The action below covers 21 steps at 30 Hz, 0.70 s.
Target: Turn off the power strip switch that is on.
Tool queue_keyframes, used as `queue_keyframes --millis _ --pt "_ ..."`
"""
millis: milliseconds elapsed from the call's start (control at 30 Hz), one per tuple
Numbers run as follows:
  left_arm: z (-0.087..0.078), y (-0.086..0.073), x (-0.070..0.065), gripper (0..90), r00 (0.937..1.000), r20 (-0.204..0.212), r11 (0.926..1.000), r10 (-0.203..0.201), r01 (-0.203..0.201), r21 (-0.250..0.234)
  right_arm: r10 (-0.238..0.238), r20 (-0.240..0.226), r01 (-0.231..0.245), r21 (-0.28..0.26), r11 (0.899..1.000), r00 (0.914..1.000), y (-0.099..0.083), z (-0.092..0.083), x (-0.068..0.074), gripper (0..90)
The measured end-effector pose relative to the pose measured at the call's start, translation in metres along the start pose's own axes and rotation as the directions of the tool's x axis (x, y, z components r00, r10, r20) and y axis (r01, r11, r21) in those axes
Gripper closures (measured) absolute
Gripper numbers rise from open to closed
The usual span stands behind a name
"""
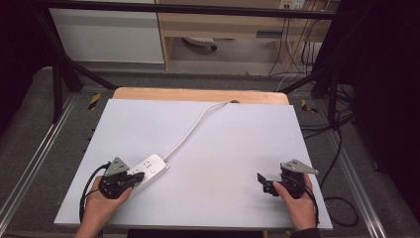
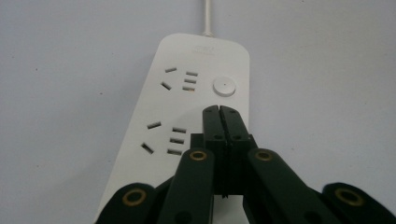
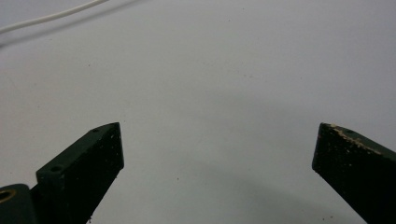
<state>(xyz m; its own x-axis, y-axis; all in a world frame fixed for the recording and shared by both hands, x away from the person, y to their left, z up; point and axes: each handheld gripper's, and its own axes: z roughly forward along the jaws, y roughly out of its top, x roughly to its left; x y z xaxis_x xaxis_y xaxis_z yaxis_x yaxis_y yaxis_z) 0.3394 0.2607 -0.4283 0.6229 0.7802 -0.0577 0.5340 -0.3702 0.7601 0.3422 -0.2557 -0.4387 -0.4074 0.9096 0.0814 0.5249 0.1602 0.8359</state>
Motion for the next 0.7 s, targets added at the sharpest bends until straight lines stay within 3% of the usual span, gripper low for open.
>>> queue_keyframes --millis 700 --pt "0.0 0.0002 0.0005 90.0 0.9999 0.002 0.9999 -0.011 0.011 0.003 0.005 0.0 -0.005 0.0 1.0 1.0 -0.0003 -0.0005 -0.0002 2.9"
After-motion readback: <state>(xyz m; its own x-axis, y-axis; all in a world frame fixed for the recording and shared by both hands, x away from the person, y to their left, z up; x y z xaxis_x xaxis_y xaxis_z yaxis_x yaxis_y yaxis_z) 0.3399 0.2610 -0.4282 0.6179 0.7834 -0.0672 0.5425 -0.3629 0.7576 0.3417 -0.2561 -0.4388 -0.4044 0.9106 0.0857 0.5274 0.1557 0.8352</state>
